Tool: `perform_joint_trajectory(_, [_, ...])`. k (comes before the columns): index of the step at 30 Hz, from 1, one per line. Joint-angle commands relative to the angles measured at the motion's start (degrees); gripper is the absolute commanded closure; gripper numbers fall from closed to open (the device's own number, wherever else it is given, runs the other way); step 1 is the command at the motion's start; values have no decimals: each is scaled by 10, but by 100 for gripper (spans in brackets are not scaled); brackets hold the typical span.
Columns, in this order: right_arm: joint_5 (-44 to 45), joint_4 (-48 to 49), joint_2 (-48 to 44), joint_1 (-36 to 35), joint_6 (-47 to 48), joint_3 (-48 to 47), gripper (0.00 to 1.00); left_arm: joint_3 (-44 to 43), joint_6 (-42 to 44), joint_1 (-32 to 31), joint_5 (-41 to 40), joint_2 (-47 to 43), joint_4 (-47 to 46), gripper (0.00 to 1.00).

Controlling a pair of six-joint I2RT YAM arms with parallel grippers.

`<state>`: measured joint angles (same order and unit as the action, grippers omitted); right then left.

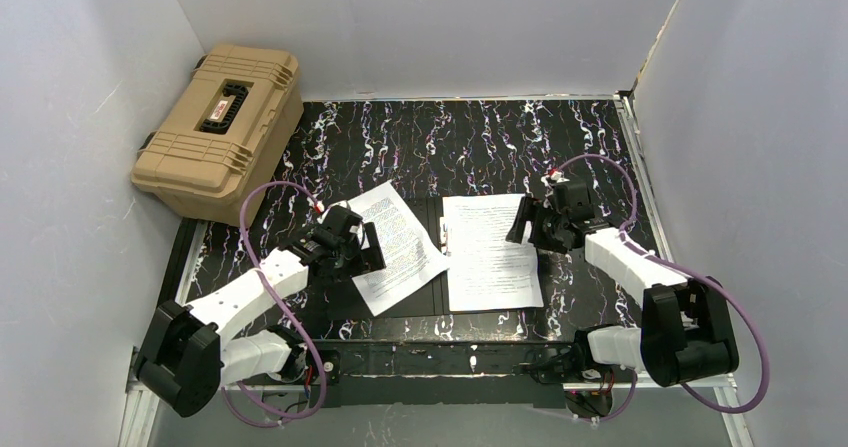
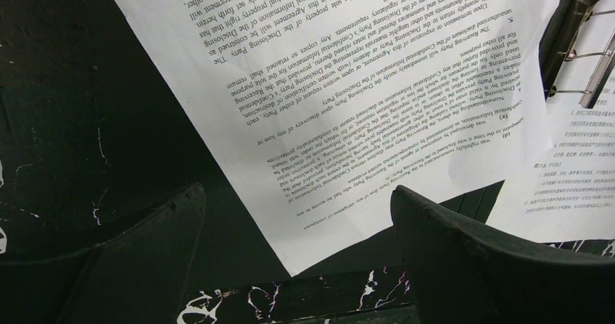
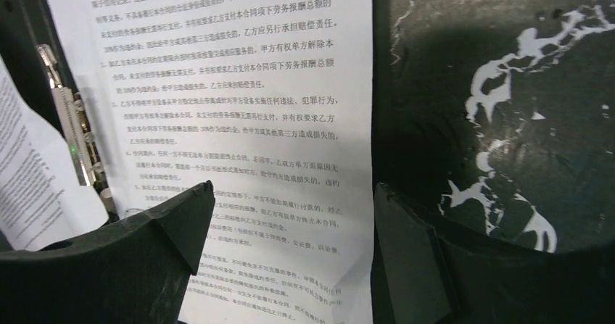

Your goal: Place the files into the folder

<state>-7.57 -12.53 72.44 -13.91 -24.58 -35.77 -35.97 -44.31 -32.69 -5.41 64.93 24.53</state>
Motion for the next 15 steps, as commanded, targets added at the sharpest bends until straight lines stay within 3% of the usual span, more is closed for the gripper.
perform_joint_trajectory(1, [86,-18,-27,2,14,-7,10,-16,9,4,-13,-18,23,2])
perform_joint_trajectory(9, [141,-32,-79,1,8,-20,8,-27,13,4,-31,-33,44,2])
perform_joint_trajectory(15, [73,-4,-120,-8,-12,-39,8,-33,7,4,-24,-46,46,2])
